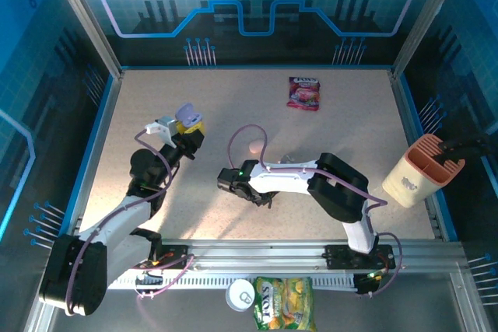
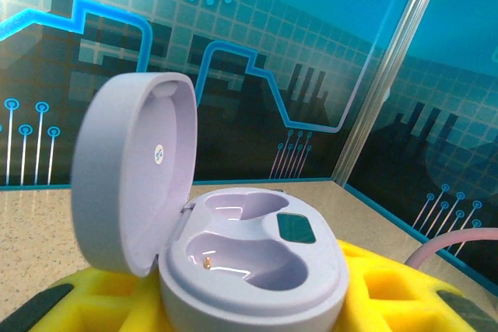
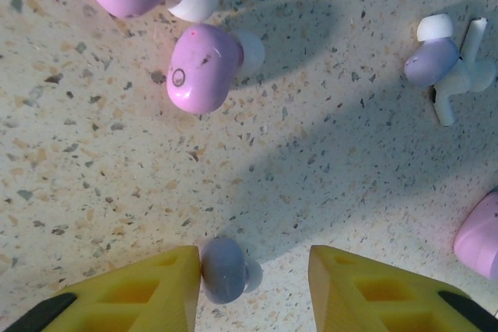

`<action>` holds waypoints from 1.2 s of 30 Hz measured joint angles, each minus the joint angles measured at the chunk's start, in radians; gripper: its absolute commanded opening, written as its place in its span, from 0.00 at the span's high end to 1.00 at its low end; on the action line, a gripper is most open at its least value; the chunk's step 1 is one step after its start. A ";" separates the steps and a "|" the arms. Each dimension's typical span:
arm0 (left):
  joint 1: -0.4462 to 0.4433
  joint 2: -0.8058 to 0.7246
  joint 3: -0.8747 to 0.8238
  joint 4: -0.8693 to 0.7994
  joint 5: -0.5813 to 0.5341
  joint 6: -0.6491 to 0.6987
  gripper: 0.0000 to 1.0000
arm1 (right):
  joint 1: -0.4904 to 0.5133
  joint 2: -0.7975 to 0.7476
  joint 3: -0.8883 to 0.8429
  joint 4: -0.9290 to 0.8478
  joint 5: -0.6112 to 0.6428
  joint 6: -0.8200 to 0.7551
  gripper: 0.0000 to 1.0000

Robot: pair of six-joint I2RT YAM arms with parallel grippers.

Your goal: Insert the wireless bluetooth earbuds into the charging case

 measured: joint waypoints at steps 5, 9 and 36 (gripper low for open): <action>0.000 0.003 0.000 0.000 0.000 0.000 0.61 | -0.001 0.000 0.000 0.000 0.000 0.000 0.63; 0.000 0.003 0.000 0.000 0.000 0.000 0.61 | -0.001 0.000 -0.002 0.003 -0.007 -0.002 0.59; 0.003 0.003 0.000 0.000 0.005 0.000 0.61 | -0.012 0.007 -0.024 0.012 -0.025 0.003 0.77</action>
